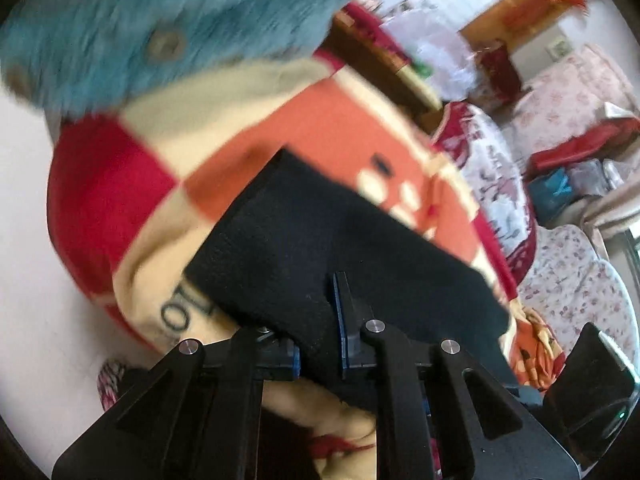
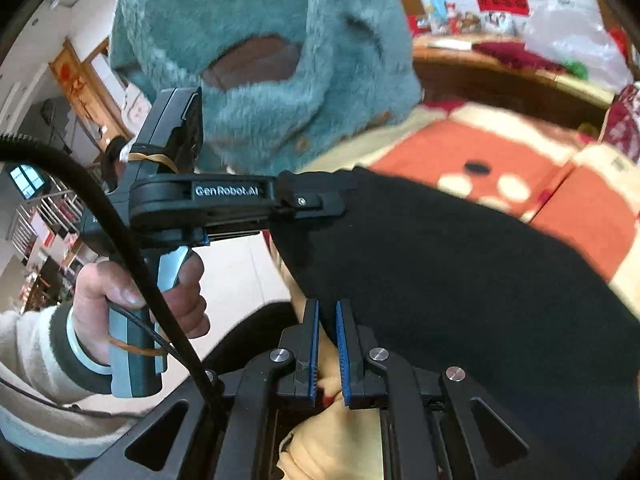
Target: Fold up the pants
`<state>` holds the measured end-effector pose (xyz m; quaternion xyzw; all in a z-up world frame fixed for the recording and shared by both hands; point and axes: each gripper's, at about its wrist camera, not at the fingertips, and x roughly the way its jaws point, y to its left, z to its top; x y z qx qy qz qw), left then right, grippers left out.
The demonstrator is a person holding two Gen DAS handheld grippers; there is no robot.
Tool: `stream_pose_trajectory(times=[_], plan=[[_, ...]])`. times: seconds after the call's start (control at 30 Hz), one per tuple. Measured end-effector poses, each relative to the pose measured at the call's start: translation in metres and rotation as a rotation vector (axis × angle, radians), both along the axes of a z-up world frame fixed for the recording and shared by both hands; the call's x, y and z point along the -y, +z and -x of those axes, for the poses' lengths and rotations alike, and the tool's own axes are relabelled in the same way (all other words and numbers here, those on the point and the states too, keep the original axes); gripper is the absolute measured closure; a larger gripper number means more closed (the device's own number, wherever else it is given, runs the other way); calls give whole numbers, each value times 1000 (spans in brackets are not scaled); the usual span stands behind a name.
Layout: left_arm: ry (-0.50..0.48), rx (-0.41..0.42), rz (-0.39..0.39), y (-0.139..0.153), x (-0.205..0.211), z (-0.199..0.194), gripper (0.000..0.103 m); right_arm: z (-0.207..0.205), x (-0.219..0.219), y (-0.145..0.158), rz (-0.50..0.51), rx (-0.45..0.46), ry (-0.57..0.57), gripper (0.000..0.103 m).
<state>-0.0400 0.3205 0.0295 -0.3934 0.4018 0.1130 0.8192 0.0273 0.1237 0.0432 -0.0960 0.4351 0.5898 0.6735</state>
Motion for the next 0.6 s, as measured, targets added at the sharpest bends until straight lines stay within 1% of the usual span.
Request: stream_pose_trajectory(times=[0.07, 0.13, 0.17, 0.2, 0.23, 0.27, 0.37, 0.4, 0.43, 0.5, 0.53, 0.6], plan=[[1, -8, -7, -3, 1, 1, 91, -1, -2, -14, 40, -41, -3, 95], [4, -19, -30, 3, 3, 0, 87, -3, 4, -15, 20, -65, -22, 95], [8, -30, -43, 6, 4, 0, 79, -4, 8, -12, 3, -81, -29, 95], [20, -43, -67, 11, 5, 1, 75, -5, 13, -8, -8, -86, -41, 92], [35, -49, -91, 15, 4, 4, 66, -6, 20, -3, -16, -86, -51, 92], [50, -44, -114, 22, 4, 8, 60, -6, 28, 2, -28, -84, -61, 90], [68, -21, -152, 38, 5, 17, 57, -6, 66, 20, -88, -63, -121, 87], [65, -11, -170, 45, 8, 19, 57, -8, 82, 24, -102, -58, -156, 83], [51, 4, -191, 52, 13, 21, 54, -10, 98, 27, -105, -54, -193, 80], [13, 25, -217, 62, 24, 19, 53, -14, 132, 29, -90, -46, -276, 69], [-18, 38, -228, 66, 32, 16, 53, -15, 151, 28, -81, -43, -317, 68], [-92, 57, -236, 73, 51, 5, 48, -18, 185, 28, -56, -29, -395, 68]])
